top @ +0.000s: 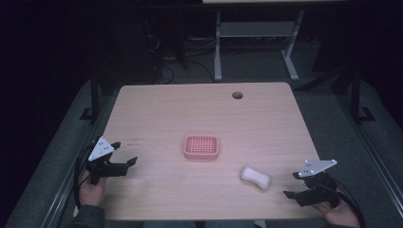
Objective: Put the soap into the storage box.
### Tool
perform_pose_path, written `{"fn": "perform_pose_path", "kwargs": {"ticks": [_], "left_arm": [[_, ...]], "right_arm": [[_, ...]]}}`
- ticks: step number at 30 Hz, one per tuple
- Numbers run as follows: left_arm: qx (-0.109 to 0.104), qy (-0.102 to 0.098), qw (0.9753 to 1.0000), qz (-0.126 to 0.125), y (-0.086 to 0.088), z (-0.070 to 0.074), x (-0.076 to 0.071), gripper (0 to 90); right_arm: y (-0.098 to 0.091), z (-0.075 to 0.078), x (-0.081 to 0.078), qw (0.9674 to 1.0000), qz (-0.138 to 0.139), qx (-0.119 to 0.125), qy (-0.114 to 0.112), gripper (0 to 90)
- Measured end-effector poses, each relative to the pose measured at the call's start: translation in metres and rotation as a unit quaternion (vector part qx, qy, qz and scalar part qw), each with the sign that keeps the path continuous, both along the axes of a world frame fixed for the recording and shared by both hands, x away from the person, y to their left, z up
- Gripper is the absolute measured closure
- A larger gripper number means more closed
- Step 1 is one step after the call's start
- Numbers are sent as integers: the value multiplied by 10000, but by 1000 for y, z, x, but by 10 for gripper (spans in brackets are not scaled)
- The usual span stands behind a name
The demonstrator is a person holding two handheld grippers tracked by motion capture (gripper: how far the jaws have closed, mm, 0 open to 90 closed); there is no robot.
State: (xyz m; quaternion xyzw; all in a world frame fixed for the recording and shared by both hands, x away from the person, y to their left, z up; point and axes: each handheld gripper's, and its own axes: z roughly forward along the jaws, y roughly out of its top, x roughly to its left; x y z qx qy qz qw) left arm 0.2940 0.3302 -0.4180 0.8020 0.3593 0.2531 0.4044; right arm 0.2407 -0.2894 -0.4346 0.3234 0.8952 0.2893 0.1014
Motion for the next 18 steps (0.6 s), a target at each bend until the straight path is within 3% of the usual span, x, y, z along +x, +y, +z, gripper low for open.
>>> {"fn": "perform_pose_path", "kwargs": {"ticks": [18], "left_arm": [[-36, -12, 10000, 28, 1, 0, 0, 145]], "right_arm": [[30, 22, 12, 9989, 425, -185, 80, 212]]}}
